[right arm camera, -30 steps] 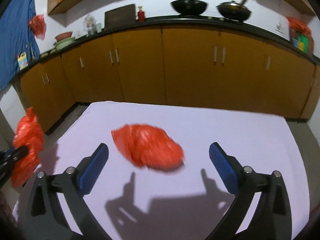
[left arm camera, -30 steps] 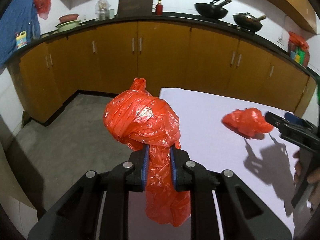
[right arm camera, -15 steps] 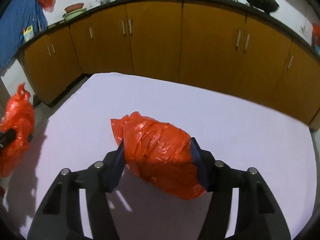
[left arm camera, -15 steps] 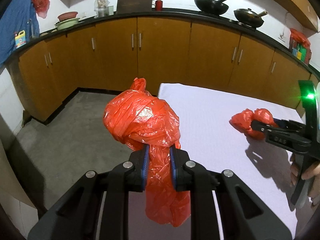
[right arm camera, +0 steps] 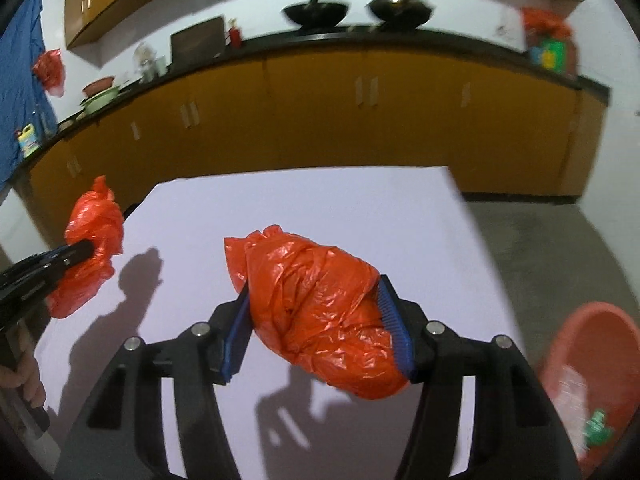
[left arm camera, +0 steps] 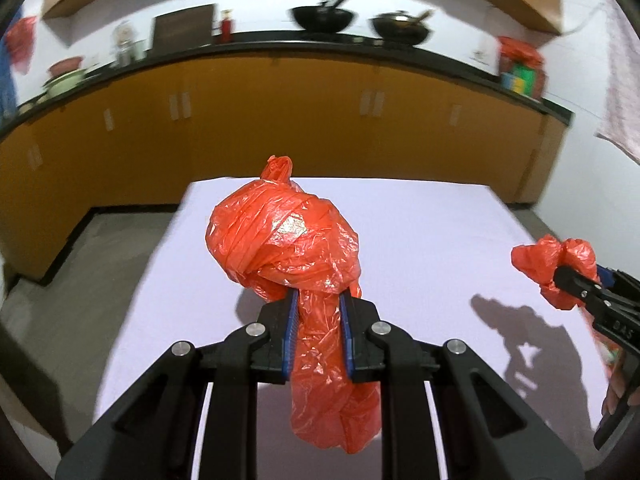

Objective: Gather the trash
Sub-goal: 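Carry the red bag over the basket with the left tool while the right tool carries its red bag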

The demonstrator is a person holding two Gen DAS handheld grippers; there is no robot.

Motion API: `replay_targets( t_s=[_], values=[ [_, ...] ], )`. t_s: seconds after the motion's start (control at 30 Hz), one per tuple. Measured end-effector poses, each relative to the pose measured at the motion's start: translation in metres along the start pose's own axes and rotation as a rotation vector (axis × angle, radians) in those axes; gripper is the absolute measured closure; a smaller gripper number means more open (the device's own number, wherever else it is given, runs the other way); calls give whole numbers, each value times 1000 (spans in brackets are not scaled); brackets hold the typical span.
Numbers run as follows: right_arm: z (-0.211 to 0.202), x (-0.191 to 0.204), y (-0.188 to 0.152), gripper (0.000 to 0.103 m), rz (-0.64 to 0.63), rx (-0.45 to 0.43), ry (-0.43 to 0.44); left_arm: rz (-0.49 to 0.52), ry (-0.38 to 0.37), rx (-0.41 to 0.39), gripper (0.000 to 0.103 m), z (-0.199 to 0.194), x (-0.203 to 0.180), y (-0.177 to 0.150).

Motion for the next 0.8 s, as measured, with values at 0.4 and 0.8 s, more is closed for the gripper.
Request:
replay_targets(
  t_s=[0.4,0.8],
  values=[
    [-115,-121,-28,45,125,-101,-171,122,-170,-48,85,-34,-133,14],
    [-159,-202,-42,45,232,-148,-258,211,-252,-46,85,-36,-218,20]
  ],
)
Point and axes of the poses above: each gripper's, at about its wrist camera, not at the fingertips, and z roughly the way its jaws point, x to its left, y to its top, the point moved 6 cm from there along z, roughly the way its jaws point, and after that the axes turned 12 degrees about z, right-handed, at the moved point
